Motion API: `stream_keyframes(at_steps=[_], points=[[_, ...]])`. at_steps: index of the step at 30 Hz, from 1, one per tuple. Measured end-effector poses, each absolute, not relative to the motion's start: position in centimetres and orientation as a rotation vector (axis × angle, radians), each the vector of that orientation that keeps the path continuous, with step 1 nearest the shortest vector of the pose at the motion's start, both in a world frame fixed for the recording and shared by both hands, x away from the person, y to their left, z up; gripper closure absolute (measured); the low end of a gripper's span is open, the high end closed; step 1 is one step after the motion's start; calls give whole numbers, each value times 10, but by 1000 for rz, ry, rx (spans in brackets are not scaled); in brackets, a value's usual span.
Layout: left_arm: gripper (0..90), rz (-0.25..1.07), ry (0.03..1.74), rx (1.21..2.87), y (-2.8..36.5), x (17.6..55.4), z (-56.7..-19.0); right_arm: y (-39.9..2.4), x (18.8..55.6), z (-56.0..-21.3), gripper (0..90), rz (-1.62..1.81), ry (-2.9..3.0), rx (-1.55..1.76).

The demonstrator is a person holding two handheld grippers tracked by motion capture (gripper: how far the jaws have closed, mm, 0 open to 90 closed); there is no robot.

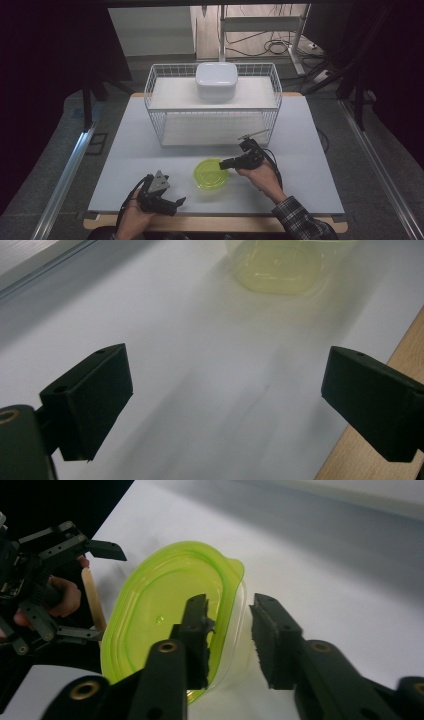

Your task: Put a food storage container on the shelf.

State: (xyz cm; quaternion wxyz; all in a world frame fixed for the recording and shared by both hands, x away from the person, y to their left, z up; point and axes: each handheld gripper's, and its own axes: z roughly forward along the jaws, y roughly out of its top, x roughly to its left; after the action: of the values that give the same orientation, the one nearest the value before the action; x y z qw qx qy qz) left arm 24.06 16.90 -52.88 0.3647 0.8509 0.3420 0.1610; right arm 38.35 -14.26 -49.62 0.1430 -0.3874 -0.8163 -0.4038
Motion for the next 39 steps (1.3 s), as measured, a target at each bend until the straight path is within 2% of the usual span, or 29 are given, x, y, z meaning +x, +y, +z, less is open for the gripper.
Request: stream_keyframes(at_steps=[6,39], points=[[57,412,882,2185,170,241,-529,-143,385,-497,799,-1160,-2302,-1097],[57,411,884,2183,170,241,-529,-164,385,-477,827,-1335,-2146,-1125]])
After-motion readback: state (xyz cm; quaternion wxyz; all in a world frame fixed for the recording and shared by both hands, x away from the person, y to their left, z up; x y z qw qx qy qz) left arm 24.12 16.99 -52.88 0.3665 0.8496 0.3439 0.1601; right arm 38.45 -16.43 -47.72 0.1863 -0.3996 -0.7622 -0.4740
